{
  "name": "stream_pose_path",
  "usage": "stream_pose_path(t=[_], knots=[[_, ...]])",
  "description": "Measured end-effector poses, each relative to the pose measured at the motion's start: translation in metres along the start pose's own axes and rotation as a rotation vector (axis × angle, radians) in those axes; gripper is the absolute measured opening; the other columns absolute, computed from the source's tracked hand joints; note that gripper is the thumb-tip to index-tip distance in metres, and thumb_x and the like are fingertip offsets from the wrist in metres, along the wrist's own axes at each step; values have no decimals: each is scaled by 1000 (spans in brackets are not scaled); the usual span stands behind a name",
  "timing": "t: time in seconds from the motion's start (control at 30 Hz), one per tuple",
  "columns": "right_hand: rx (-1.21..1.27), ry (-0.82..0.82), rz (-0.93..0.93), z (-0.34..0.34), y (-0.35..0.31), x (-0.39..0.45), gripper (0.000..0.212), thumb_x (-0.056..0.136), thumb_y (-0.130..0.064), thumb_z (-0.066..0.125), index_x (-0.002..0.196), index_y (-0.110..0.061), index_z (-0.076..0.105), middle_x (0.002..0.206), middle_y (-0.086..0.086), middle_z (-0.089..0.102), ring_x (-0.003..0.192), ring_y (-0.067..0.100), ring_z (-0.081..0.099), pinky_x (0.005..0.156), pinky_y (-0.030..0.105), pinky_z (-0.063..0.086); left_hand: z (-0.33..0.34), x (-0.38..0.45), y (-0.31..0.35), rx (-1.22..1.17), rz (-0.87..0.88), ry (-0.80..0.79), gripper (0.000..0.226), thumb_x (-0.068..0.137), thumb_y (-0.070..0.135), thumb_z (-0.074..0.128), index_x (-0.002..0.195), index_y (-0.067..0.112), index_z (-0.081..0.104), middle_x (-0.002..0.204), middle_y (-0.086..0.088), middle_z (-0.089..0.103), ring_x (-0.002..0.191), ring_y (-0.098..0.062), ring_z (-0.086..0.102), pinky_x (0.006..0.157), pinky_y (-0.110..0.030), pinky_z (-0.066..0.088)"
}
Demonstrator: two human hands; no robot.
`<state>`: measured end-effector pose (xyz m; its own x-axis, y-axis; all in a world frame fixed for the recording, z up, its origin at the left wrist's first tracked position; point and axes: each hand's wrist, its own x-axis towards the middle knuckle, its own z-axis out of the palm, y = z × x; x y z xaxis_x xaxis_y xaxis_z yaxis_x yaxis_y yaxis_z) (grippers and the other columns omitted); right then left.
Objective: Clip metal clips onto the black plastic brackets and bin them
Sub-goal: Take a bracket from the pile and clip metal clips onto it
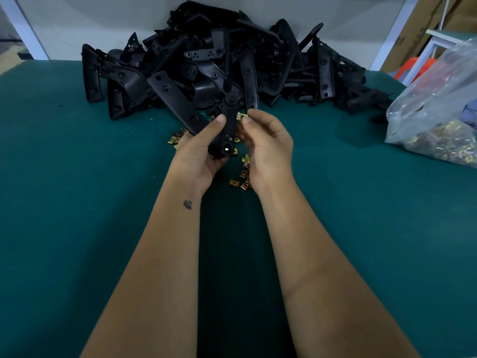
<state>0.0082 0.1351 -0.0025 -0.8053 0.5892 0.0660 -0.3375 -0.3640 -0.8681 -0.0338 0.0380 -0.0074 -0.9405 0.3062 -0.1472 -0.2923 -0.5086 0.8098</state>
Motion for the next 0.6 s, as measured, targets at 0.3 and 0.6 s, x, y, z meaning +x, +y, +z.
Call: stream_pose_path(t=[0.3, 0.6], knots=[[21, -7, 34, -1, -3, -1, 17, 87, 6, 66, 86, -10, 70, 85, 8, 70, 80, 17, 66, 80, 26, 55, -1, -1, 1, -18, 0, -47, 23, 89, 15, 71, 109, 17, 62, 93, 3, 76, 82, -9, 73, 65, -25, 57], [98, 36, 70, 0, -5, -1, 16, 87, 6, 66, 84, -9, 68, 81, 8, 68, 76, 17, 64, 78, 26, 56, 0, -2, 0, -6, -9, -85, 30, 88, 16, 71, 117, 14, 62, 101, 0, 74, 88, -11, 71, 67, -26, 57]])
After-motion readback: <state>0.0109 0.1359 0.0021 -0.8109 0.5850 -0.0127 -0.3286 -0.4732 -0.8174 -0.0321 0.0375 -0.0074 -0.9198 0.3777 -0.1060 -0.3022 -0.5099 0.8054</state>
